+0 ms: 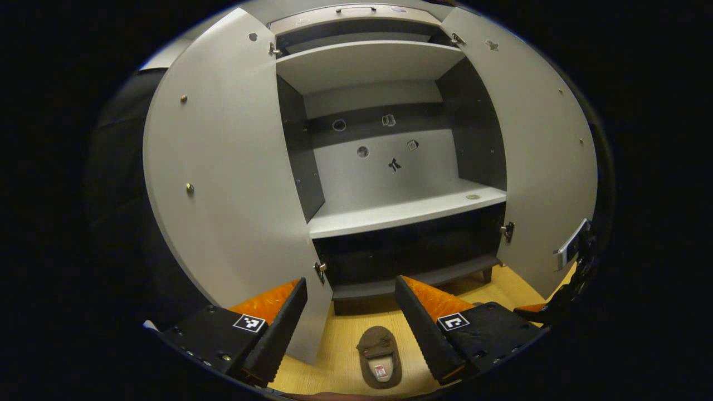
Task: Grab one shoe with the right hand and put it into the shoe cabinet, grab the other shoe with the left hand and put it into the shoe cabinet; then close the right door with the right hand and the left door with the left hand.
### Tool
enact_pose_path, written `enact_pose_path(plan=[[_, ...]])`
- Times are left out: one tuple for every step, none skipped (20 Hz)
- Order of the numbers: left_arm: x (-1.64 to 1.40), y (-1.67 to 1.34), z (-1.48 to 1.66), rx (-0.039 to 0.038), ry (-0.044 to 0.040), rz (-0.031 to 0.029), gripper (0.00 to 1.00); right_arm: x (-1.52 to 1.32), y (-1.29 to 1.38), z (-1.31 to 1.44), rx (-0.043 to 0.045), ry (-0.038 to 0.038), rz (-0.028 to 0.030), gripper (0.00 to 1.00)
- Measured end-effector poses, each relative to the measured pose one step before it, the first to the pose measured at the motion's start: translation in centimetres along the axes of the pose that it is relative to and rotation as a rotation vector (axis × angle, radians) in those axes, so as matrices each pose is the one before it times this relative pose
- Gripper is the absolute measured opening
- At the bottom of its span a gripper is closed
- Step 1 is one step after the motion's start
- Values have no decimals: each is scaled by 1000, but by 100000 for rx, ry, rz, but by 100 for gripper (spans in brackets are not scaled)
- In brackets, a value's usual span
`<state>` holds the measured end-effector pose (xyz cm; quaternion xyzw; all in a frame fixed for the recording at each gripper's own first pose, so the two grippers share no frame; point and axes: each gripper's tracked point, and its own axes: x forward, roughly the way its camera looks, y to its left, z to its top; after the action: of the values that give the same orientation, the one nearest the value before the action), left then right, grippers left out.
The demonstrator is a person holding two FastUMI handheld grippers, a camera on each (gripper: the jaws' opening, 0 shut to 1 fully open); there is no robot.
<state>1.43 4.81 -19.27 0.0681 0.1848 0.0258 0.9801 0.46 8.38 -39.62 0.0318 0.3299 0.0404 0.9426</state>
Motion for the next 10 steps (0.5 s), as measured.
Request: enact_pose_path(plan=[[686,-248,-885,-315,1192,-1266,96,1487,73,-1553,-143,2712,-919,94],[491,-175,-718,-612,1006,-951,96,1319,341,-1455,35,2642,510,92],[471,-82,-598,-587,756,-191,96,1158,282,-1181,-54,3833,445,91],[456,-73,-524,-638,610,-271,96,1001,207,-387,-232,931,312,89],[246,141,-500,-185,553,306,96,850,140,665,-615,-2667,-696,89],[229,245,-463,-206,643,101,96,553,36,668,-324,-1640,-1714,88],[124,189,-372,-726,766,-37,96,569,-27,369,-416,241,-2474,85],[77,393,-396,-734,849,551,96,461,-263,211,297,276,-3317,75],[36,422,-509,-117,1361,633,96,244,-481,120,-499,266,-3502,70],[73,440,-466,203,1206,931,96,431,-427,-181,-1591,924,-3201,54]])
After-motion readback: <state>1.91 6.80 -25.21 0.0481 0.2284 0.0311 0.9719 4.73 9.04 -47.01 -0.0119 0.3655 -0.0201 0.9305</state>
